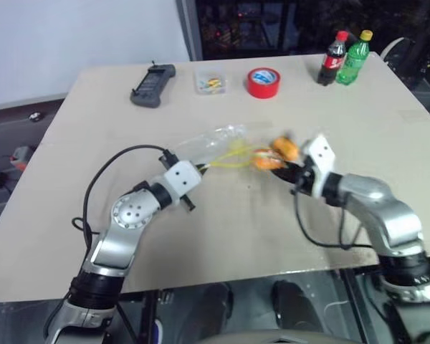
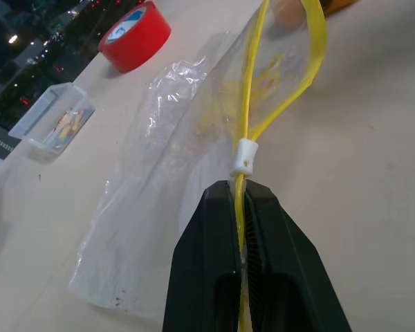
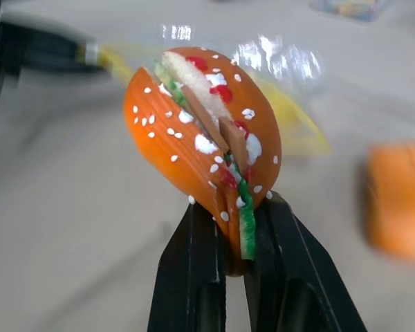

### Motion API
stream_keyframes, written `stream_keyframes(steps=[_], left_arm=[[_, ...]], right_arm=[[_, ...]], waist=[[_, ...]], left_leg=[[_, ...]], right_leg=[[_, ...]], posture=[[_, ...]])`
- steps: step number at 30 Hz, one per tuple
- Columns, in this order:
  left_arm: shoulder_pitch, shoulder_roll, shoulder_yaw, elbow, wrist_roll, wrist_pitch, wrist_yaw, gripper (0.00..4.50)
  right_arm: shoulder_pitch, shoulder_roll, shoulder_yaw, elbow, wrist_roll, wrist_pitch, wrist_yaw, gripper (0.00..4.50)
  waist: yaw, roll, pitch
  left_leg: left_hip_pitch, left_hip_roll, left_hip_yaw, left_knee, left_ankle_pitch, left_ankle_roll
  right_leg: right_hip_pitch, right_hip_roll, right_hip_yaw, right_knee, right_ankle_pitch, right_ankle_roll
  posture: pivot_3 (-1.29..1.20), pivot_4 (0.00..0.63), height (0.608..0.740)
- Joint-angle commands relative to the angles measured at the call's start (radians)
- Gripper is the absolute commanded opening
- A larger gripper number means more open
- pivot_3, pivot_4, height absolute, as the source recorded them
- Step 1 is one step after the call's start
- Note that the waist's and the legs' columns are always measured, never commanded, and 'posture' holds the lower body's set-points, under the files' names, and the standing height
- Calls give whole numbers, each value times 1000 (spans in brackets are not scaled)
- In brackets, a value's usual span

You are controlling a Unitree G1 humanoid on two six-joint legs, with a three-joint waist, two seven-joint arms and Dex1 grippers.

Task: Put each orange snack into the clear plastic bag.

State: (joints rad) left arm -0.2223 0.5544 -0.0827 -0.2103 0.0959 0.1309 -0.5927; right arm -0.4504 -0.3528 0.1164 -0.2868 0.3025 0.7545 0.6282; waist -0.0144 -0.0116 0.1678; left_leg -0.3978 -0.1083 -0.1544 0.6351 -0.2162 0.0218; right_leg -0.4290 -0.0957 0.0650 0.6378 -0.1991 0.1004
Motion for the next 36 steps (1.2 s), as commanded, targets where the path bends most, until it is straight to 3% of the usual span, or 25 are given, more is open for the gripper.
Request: stream_keyframes(steps=[1, 6, 22, 36], left_arm=[[-1, -3, 8, -65, -4, 4, 10, 0], [11, -9, 2, -102, -6, 19, 10, 0], [-4, -26, 38, -127, -57, 119, 20, 0], [10, 9, -30, -128, -55, -31, -71, 0]], right_arm=[[-56, 48, 18, 50, -38, 15, -88, 45], [-85, 71, 61, 90, -71, 12, -119, 45], [-42, 0, 73, 6, -86, -6, -89, 45], [-108, 99, 107, 143, -156, 0, -193, 45]], waist=[[4, 0, 0], [1, 0, 0], [-2, 0, 0], [-3, 0, 0]], left_leg=[[0, 0, 0, 0, 0, 0], [-1, -2, -1, 0, 0, 0], [0, 0, 0, -1, 0, 0], [0, 0, 0, -1, 0, 0]], right_leg=[[0, 0, 0, 0, 0, 0], [0, -1, 0, -1, 0, 0], [-1, 0, 0, 0, 0, 0], [-1, 0, 0, 0, 0, 0]], posture=[[0, 150, 740], [0, 150, 740], [0, 150, 740], [0, 150, 740]])
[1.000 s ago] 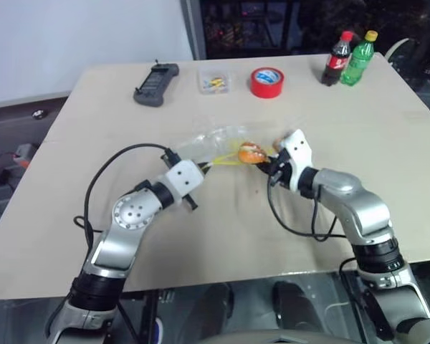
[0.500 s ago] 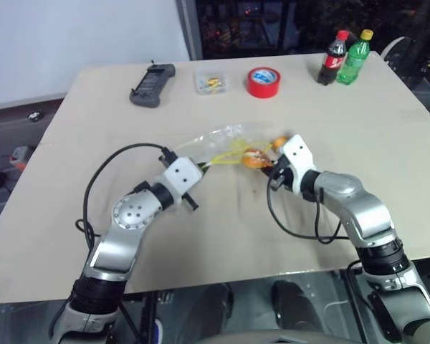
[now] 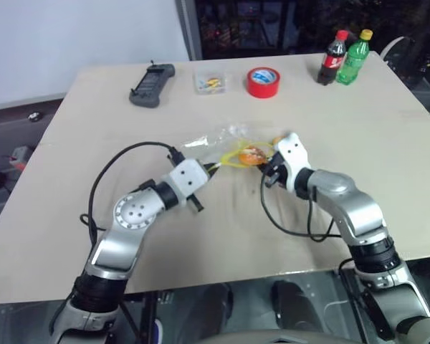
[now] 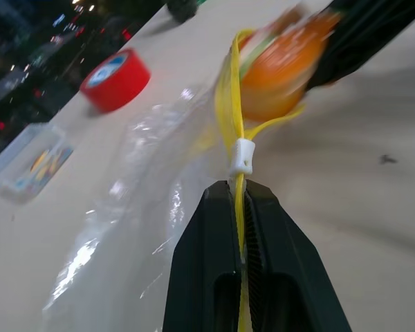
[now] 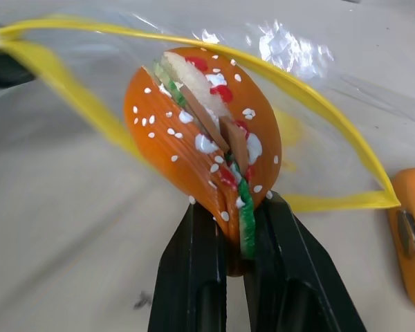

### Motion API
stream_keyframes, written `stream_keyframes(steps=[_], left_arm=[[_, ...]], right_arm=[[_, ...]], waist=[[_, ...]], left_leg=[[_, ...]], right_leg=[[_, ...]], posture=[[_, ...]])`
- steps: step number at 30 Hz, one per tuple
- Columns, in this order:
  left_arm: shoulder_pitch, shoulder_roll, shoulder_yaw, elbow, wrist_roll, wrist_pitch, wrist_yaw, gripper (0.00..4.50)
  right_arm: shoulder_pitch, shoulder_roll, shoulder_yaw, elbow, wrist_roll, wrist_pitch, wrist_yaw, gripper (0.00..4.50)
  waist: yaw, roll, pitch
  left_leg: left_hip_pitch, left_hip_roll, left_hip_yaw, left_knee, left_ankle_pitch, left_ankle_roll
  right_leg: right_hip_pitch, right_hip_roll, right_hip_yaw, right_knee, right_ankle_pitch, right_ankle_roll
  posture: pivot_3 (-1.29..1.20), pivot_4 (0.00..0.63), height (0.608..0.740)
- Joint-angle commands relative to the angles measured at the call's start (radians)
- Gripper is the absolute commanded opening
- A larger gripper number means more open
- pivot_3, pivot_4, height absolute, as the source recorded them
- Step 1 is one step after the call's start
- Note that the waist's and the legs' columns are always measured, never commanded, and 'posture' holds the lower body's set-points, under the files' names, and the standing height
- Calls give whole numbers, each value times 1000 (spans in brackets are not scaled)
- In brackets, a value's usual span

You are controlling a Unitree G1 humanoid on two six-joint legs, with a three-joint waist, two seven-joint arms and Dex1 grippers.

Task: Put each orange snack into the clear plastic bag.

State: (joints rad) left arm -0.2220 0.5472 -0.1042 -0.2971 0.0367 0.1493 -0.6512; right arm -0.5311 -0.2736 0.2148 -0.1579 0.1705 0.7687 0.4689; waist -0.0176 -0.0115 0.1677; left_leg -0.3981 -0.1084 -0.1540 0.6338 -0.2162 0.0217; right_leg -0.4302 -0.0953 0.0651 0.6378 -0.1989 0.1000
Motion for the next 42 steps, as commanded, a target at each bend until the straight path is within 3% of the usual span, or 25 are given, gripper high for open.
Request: stream_keyframes(steps=[1, 11, 13, 14, 15, 19, 23, 27, 31, 35, 39, 42], left_arm=[[13, 21, -13, -38, 7, -61, -17, 0], [52, 25, -25, -24, 13, -92, -21, 0], [59, 11, -16, -25, 12, -66, -2, 0], [61, 2, -8, -24, 12, -44, 12, 0], [61, -8, 4, -20, 11, -19, 30, 0], [32, -60, 60, 4, -19, 110, 99, 0], [-13, -97, 104, 30, -35, 200, 153, 0], [-41, -113, 125, 44, -49, 241, 177, 0], [-52, -115, 127, 42, -63, 250, 178, 0], [-49, -111, 128, 38, -77, 251, 175, 0], [-45, -99, 132, 37, -81, 249, 174, 0], [-40, -91, 134, 31, -84, 250, 175, 0]], right_arm=[[-31, 28, 11, 27, -34, -15, -44, 45], [-144, 257, -59, 340, -64, -99, -234, 45], [-171, 273, -62, 399, -81, -151, -250, 1048], [-178, 273, -62, 409, -87, -169, -251, 1266], [-180, 271, -60, 393, -86, -186, -242, 1855], [-140, 225, -51, 208, -26, -155, -132, 3667], [-64, 110, -35, -21, 74, -76, 33, 3667], [-27, 14, -122, -111, 155, -32, 88, 3667], [-70, -17, -203, 34, 80, -117, -25, 3667], [-146, -22, -231, 315, -37, -253, -169, 3667], [-206, 15, -250, 556, -35, -343, -166, 3667], [-214, 39, -258, 597, -4, -340, -121, 3667]], waist=[[0, 0, 0], [-15, 0, 0], [-16, 1, 0], [-17, 1, 0], [-18, 1, 0], [-21, 1, 0], [-22, 1, 0], [-25, 1, 0], [-23, 1, 0], [-23, 1, 0], [-25, 0, 0], [-27, 0, 0]], left_leg=[[0, 0, 0, 0, 0, 0], [0, 1, 0, 0, 0, 0], [0, 1, 0, 0, 0, 0], [0, 1, 0, 0, 0, 0], [0, 1, 0, 0, 0, 0], [0, 1, -1, 0, 0, 0], [0, 1, -2, 0, 0, -1], [0, 1, -1, 0, 0, -1], [1, 2, 0, 0, 0, -1], [1, 3, 3, 0, 0, -1], [1, 4, 8, 0, 0, -1], [1, 6, 8, 0, -1, -2]], right_leg=[[0, 0, 0, 0, 0, 0], [-1, 2, 1, 1, 1, -1], [-1, 2, 1, 1, 1, -2], [-1, 2, 1, 1, 1, -2], [-1, 2, 1, 1, 1, -2], [-1, 2, 1, 1, 1, -2], [-1, 2, 0, 1, 1, -2], [-1, 2, 0, 1, 1, -1], [-1, 2, 0, 1, 1, -1], [-1, 3, 1, 2, 1, -2], [-1, 4, 2, 1, 2, -3], [-1, 6, 4, 0, 3, -4]], posture=[[0, 150, 740], [0, 150, 740], [0, 150, 740], [0, 150, 740], [0, 150, 740], [0, 150, 740], [0, 150, 740], [0, 150, 740], [0, 150, 740], [0, 150, 740], [0, 150, 740], [0, 150, 740]])
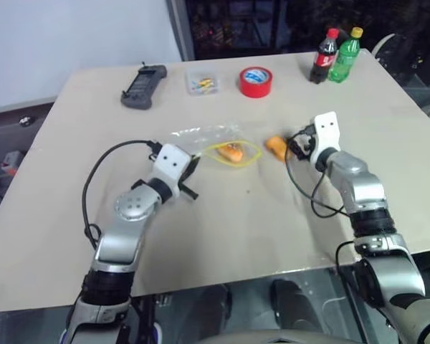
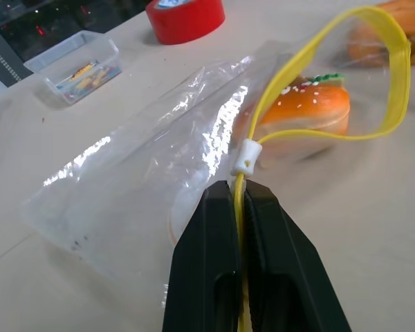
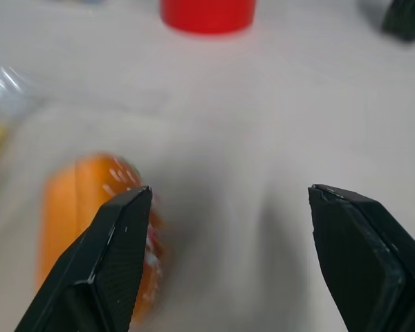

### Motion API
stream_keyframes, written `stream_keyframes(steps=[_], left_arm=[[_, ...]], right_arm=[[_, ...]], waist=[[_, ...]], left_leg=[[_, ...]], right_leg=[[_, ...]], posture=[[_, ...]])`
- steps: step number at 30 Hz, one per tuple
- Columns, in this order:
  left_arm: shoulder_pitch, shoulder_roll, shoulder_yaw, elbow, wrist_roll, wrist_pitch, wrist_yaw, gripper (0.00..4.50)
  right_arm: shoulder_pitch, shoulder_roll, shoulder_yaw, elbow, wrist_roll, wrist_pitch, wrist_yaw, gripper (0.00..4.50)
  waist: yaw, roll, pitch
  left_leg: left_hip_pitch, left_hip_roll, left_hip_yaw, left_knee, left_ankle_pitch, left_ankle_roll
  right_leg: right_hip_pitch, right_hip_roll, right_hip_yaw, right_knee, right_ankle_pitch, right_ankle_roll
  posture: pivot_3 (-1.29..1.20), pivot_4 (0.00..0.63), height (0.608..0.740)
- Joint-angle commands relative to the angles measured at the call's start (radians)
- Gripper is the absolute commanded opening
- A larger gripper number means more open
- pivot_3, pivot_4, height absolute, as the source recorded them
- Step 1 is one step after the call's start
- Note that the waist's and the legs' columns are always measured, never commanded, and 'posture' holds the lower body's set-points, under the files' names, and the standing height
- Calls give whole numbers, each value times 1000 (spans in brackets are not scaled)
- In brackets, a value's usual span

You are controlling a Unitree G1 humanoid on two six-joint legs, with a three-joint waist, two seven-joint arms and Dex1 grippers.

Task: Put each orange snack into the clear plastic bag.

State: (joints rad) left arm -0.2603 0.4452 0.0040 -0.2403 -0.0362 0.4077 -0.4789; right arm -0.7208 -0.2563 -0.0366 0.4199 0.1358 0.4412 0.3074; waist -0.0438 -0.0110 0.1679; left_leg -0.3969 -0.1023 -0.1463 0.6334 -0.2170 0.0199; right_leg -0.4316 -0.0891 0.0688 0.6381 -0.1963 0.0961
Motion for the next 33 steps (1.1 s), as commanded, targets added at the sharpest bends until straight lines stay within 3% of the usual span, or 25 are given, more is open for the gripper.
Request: stream_keyframes(steps=[1, 9, 17, 32, 33], left_arm=[[0, 14, 28, -29, -13, -6, 4, 0], [16, 25, 30, -49, -17, 2, 7, 0], [45, 65, 79, -57, -34, 16, 1, 0], [100, 106, 110, -82, -38, 4, 2, 0], [101, 106, 110, -83, -38, 4, 2, 0]], right_arm=[[-20, 31, -13, 6, 53, 10, 58, 3667], [36, 81, -23, -157, 178, 170, 139, 3667], [46, 123, -66, -263, 266, 284, 99, 3667], [76, 173, 34, -156, 147, 197, 38, 3667], [75, 173, 35, -150, 145, 190, 40, 3153]], waist=[[-1, 0, 0], [2, 0, 0], [1, 0, 0], [0, 0, 0], [0, 0, 0]], left_leg=[[0, 0, 0, 0, 0, 0], [0, 1, -2, 0, 0, 0], [0, 2, -4, 0, -1, -1], [0, 2, -3, 0, -1, -1], [1, 2, -3, 0, -1, -1]], right_leg=[[0, 1, 0, 0, 0, 0], [0, 2, 0, 0, 1, -1], [0, 2, 0, 0, 0, -1], [0, 2, 0, 0, 0, -1], [0, 2, 0, 0, 0, -1]], posture=[[0, 150, 740], [0, 150, 740], [0, 150, 740], [0, 150, 740], [0, 150, 740]])
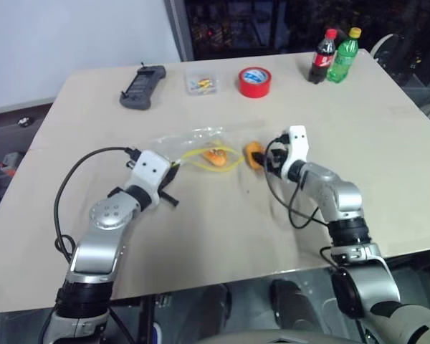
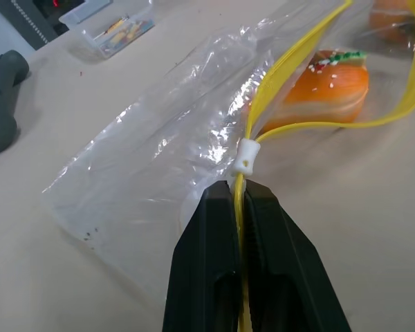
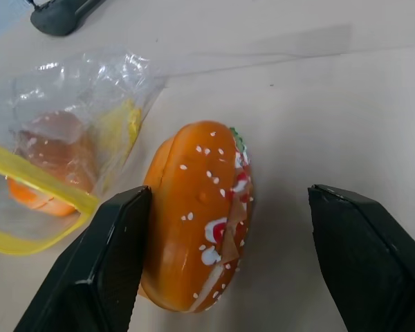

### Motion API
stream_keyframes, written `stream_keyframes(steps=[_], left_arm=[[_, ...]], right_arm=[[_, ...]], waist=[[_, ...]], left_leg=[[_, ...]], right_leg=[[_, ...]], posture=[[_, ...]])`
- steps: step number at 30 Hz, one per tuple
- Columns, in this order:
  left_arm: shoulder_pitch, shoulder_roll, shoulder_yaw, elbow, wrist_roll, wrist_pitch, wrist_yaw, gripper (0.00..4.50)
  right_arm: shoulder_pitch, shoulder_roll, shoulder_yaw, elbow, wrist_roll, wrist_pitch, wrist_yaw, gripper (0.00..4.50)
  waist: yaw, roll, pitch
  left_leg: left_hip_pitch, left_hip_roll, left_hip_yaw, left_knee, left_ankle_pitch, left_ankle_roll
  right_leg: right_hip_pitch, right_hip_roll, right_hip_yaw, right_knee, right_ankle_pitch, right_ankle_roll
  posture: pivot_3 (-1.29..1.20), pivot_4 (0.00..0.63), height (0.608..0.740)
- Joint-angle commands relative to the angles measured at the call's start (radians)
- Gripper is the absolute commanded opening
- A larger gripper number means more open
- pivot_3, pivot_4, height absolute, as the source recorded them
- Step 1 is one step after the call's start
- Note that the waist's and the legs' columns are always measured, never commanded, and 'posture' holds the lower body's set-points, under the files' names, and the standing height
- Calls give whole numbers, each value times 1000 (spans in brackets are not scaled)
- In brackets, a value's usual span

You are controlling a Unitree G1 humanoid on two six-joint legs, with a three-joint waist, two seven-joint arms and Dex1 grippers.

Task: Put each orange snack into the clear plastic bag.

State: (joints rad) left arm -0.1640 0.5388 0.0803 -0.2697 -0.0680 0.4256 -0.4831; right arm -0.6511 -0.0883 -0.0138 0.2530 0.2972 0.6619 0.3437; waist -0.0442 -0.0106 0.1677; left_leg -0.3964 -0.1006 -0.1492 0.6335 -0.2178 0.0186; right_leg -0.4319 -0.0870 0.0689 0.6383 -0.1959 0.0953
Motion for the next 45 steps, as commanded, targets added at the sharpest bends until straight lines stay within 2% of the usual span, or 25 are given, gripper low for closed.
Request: stream_keyframes(steps=[1, 2, 4, 6, 7, 8, 16, 19, 21, 28, 34, 39, 42, 45], left_arm=[[5, 12, 36, -56, -8, -11, 8, 0], [5, 11, 36, -59, -10, -8, 10, 0], [0, 10, 36, -63, -13, 0, 13, 0], [-8, 7, 32, -66, -16, 8, 17, 0], [-13, 3, 31, -68, -19, 12, 19, 0], [-22, -3, 27, -73, -24, 22, 22, 0], [-108, -42, -11, -102, -40, 103, 42, 0], [-118, -47, -16, -103, -42, 105, 39, 0], [-119, -50, -17, -104, -47, 100, 32, 0], [-41, -3, -18, -146, -61, 28, -38, 0], [76, 60, -65, -175, -4, -75, -84, 0], [107, 64, -73, -187, 17, -87, -75, 0], [122, 62, -76, -192, 34, -82, -66, 0], [135, 56, -76, -204, 38, -77, -58, 0]], right_arm=[[4, 6, 12, 18, -16, -34, 5, 2762], [4, 5, 11, 14, -13, -34, 8, 2520], [3, 0, 9, -2, -6, -27, 16, 1401], [5, -14, 7, -28, -3, -32, 31, 678], [5, -18, -1, -47, 9, -23, 38, 182], [9, -33, -5, -87, 21, -5, 50, 22], [87, -185, 28, -487, 141, 165, 170, 22], [106, -196, 83, -584, 169, 210, 184, 22], [97, -163, 133, -593, 151, 213, 156, 22], [22, -77, 277, -401, -12, 69, 98, 22], [-26, -39, 370, -276, -111, -84, 144, 22], [-46, 7, 459, -172, -181, -225, 204, 22], [-73, 43, 503, -71, -238, -393, 241, 22], [-110, 98, 497, 40, -269, -474, 225, 22]], waist=[[1, 0, 0], [1, 0, 0], [2, 0, 0], [2, 0, 0], [2, 0, 0], [2, 0, 0], [5, 0, 0], [-2, 0, 0], [-2, 0, 0], [4, 0, 0], [2, 0, 0], [2, 0, 0], [1, 0, 0], [0, 0, 0]], left_leg=[[0, 0, 0, 0, 0, 0], [0, 0, 0, 0, 0, 0], [0, 0, 0, 0, 0, 0], [0, 0, 0, 0, 0, 0], [0, 0, 0, 0, 0, 0], [0, 0, 0, 0, 0, 0], [-1, 0, -1, 0, 0, 0], [-1, 1, -1, 0, -1, -1], [0, 2, 0, 0, -1, -1], [0, 1, 1, 1, -1, -1], [-1, 1, 1, 0, -1, -2], [-1, 1, 1, 0, -1, -2], [0, 1, 0, 0, -1, -2], [0, 1, 0, 0, -1, -2]], right_leg=[[0, 0, 0, 0, 0, 0], [0, 0, 0, 0, 0, 0], [0, 0, 0, 0, 0, 0], [0, 0, 0, 0, 0, 0], [0, 0, 0, 0, 0, 0], [0, 0, 0, 0, 0, 0], [0, 0, -1, -1, 0, 0], [0, 0, -1, -1, 0, 0], [0, 1, -1, -1, 0, 0], [0, 1, -1, -1, 0, 0], [0, 1, 0, -1, 0, 0], [0, 2, -1, -1, 0, 0], [0, 2, -1, -1, 0, 0], [0, 2, -1, -1, 0, 0]], posture=[[0, 150, 740], [0, 150, 740], [0, 150, 740], [0, 150, 740], [0, 150, 740], [0, 150, 740], [0, 150, 740], [0, 150, 740], [0, 150, 740], [0, 150, 740], [0, 150, 740], [0, 150, 740], [0, 150, 740], [0, 150, 740]])
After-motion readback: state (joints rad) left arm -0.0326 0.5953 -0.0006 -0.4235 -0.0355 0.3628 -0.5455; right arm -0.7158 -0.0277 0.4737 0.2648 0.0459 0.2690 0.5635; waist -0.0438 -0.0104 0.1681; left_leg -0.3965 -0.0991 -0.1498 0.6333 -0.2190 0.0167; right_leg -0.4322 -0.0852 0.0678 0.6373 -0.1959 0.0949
